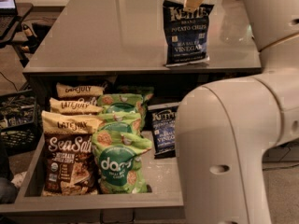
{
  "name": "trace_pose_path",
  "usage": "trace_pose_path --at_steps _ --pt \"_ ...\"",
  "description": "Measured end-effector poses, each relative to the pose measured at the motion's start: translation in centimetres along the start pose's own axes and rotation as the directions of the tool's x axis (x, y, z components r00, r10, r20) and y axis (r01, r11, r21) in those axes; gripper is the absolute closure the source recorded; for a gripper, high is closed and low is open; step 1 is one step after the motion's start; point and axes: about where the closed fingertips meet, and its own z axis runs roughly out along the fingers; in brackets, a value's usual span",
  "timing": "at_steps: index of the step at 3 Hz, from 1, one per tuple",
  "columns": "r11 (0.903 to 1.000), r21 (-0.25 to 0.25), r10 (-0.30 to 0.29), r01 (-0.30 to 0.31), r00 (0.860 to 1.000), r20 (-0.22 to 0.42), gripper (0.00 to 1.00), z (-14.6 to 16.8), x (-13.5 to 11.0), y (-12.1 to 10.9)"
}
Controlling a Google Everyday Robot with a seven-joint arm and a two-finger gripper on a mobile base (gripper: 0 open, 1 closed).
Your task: Pick blue chip bag from top drawer and place on counter
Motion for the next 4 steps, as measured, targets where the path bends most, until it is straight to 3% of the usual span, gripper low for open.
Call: trace_pose_path --at_steps 2,3,4 --pt "0.9996 0.013 -0.027 0.027 1.0 0.005 1.0 2.4 -1.6 -1.2" --pt "0.999 0.024 -0.039 0.038 0.998 0.044 1.0 3.2 -2.5 -1.6" --pt "0.9984 0.043 -0.039 0.037 0.998 0.052 0.82 3.6 -2.8 -2.2"
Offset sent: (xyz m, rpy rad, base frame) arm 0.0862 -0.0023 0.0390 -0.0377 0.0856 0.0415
